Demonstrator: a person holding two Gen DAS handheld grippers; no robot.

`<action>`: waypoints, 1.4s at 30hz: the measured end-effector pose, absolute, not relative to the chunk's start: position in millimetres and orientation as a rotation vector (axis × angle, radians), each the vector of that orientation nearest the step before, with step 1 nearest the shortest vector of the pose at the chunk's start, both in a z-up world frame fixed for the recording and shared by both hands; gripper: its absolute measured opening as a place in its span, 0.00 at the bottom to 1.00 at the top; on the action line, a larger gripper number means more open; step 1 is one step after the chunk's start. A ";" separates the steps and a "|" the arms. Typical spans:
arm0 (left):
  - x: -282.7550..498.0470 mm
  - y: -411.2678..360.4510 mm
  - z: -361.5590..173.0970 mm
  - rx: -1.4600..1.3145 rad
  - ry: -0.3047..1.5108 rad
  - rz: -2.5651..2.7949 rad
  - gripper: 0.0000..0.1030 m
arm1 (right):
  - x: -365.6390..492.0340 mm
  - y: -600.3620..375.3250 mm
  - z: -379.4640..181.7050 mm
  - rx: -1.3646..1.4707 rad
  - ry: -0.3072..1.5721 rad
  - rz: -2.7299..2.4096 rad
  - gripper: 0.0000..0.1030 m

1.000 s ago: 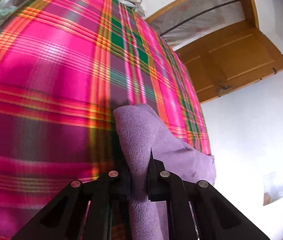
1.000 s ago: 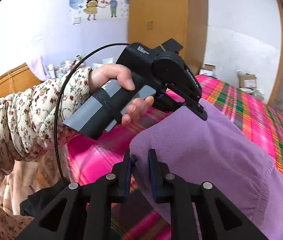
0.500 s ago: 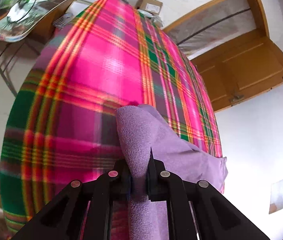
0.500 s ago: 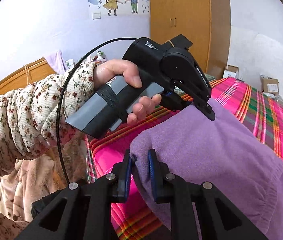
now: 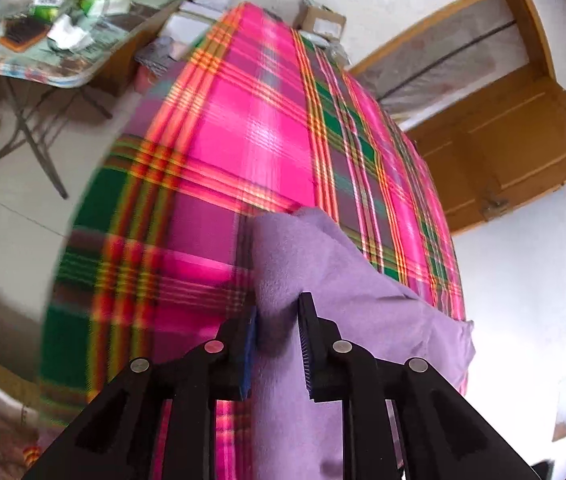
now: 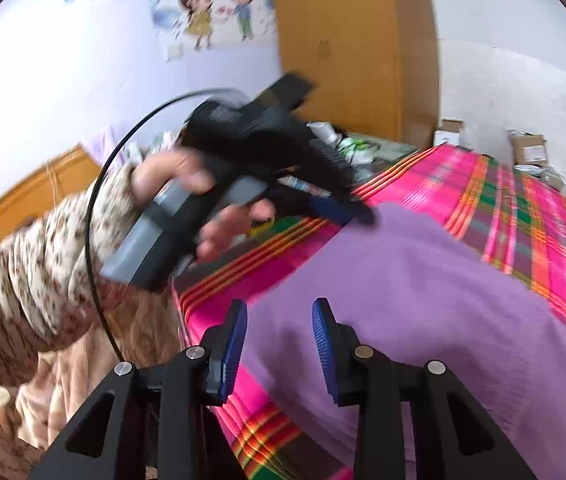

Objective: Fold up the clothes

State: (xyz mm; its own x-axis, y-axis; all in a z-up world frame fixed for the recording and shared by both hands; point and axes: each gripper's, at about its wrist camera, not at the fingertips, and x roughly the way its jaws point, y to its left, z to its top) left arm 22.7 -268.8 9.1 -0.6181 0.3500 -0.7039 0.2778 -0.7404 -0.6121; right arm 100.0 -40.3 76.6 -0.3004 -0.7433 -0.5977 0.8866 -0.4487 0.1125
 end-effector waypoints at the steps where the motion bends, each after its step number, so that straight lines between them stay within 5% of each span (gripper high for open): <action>1: 29.4 -269.9 13.8 -1.335 -1.112 2.580 0.22 | 96.9 -31.7 80.7 0.710 0.275 -1.944 0.34; 18: 44.2 -119.6 55.1 -1.146 -0.731 2.561 0.26 | 25.7 151.7 56.7 0.962 0.147 -2.524 0.34; 42: -47.4 27.0 11.9 -1.311 -0.595 2.223 0.26 | -8.8 355.3 36.6 1.096 -0.001 -3.045 0.34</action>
State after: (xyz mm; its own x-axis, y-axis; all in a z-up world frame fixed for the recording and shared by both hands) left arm -47.4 27.0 11.9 -0.4204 0.6063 -0.6751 -0.1880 -0.7861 -0.5888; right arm -8.8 355.3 36.6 -0.7668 0.0888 -0.6357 -0.0893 -0.9955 -0.0313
